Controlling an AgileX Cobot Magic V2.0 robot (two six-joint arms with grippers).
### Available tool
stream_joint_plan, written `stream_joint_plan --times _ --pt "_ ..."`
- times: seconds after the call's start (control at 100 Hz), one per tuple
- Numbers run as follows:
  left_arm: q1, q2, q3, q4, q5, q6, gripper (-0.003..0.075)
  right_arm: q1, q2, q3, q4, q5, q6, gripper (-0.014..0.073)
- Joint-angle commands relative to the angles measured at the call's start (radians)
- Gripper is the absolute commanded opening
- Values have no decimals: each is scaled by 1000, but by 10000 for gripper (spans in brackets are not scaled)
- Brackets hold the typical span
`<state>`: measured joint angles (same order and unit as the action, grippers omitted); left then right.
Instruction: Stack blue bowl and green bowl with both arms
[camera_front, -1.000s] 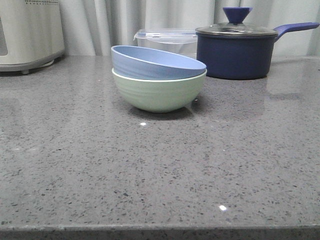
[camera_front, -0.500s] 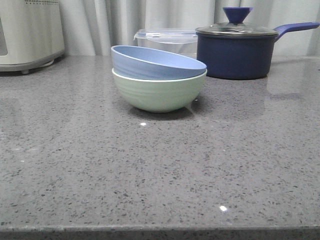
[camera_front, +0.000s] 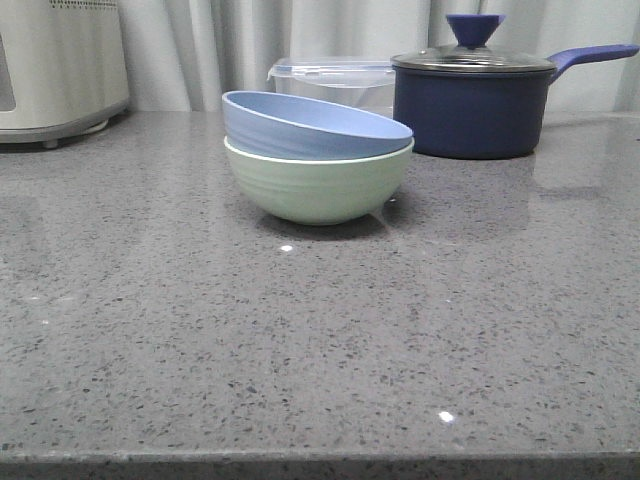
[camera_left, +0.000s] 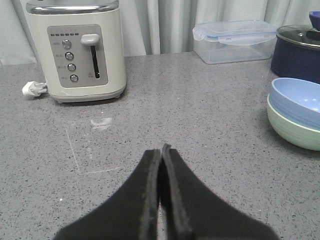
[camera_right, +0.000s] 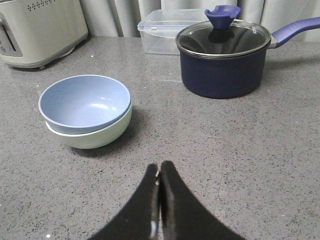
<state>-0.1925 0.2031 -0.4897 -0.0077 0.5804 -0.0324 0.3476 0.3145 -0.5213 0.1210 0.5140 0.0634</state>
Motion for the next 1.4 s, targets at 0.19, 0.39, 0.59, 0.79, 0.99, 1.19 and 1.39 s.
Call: stream_joint_plan --times 0.19,0.39,0.59,0.79,0.99,1.19,1.39 --pt "6 10 -22 20 -76 -1 -20 -5 9 -25 -7 -71 -14 -80" --pt "19 -3 49 39 -157 -1 -20 -5 9 -25 -7 -71 -14 -80" --pt "90 -77 215 36 -420 -1 -20 -5 9 -25 -7 -71 -14 -80" --pt "160 -148 349 23 -552 -1 -20 -5 9 -25 -7 -71 -14 -80" --pt "191 -201 464 -17 -556 -1 -20 -5 9 -25 -7 -71 -14 -80" --pt "193 -242 531 -17 -533 -1 -20 -5 10 -25 -7 -72 -14 -80" --pt "193 -242 532 -17 -553 -1 -20 -5 10 -25 -7 -71 -14 -80"
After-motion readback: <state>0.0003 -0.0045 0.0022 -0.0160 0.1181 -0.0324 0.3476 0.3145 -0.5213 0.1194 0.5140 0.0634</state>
